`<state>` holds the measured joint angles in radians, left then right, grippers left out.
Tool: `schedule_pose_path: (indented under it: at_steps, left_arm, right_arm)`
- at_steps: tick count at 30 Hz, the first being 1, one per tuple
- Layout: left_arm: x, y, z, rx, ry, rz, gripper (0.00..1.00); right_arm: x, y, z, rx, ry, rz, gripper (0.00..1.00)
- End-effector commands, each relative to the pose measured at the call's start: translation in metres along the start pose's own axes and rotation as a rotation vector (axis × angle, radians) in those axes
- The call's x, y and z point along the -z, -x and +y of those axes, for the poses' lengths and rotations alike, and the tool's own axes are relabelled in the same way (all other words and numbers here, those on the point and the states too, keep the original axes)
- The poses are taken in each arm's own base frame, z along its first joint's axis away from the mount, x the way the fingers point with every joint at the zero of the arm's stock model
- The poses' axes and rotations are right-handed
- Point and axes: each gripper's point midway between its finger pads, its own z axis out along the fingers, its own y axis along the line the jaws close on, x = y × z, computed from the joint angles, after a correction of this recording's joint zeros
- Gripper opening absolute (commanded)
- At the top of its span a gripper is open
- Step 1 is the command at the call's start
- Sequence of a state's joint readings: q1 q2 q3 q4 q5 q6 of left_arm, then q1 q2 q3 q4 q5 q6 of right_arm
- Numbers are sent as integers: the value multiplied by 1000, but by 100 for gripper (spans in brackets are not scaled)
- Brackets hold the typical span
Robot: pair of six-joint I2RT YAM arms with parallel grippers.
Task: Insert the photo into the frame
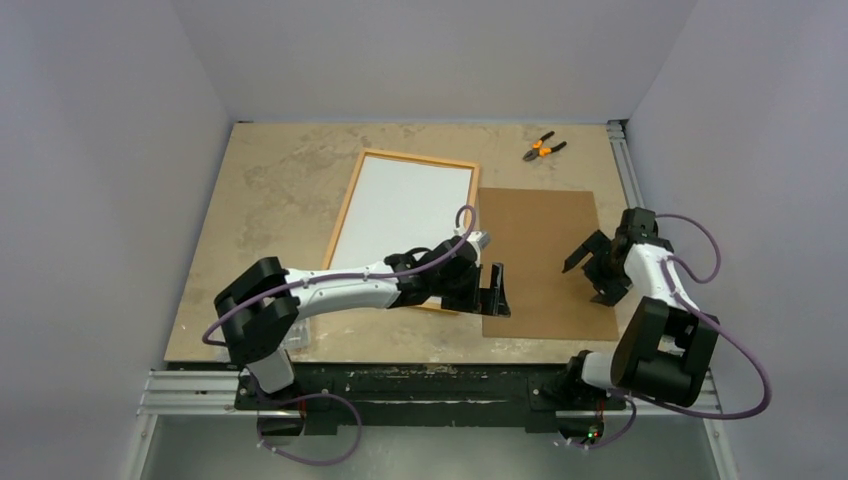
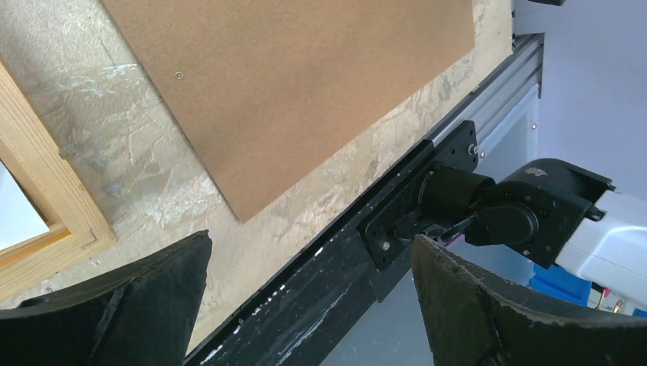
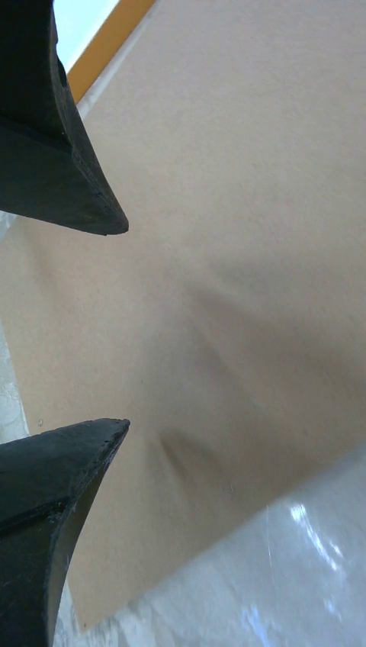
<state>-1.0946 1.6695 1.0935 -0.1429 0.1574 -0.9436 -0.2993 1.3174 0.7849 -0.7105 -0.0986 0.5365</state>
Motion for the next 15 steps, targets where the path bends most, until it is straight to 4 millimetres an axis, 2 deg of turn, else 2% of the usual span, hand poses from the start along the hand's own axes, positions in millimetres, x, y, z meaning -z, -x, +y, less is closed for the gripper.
schedule_pose_path:
  at_steps: [1,11,15]
  left_arm:
    - [-7,11,-14,24,-14,-19,100]
    - [-29,12,4,79,75,-24,100]
    - [-38,11,13,132,84,-51,100]
  right_arm:
    - [10,27,-12,-47,-18,-66,88]
    - [31,67,-47,-112,-172,-252,89]
    - [32,77,-69,-155,-264,-311,89]
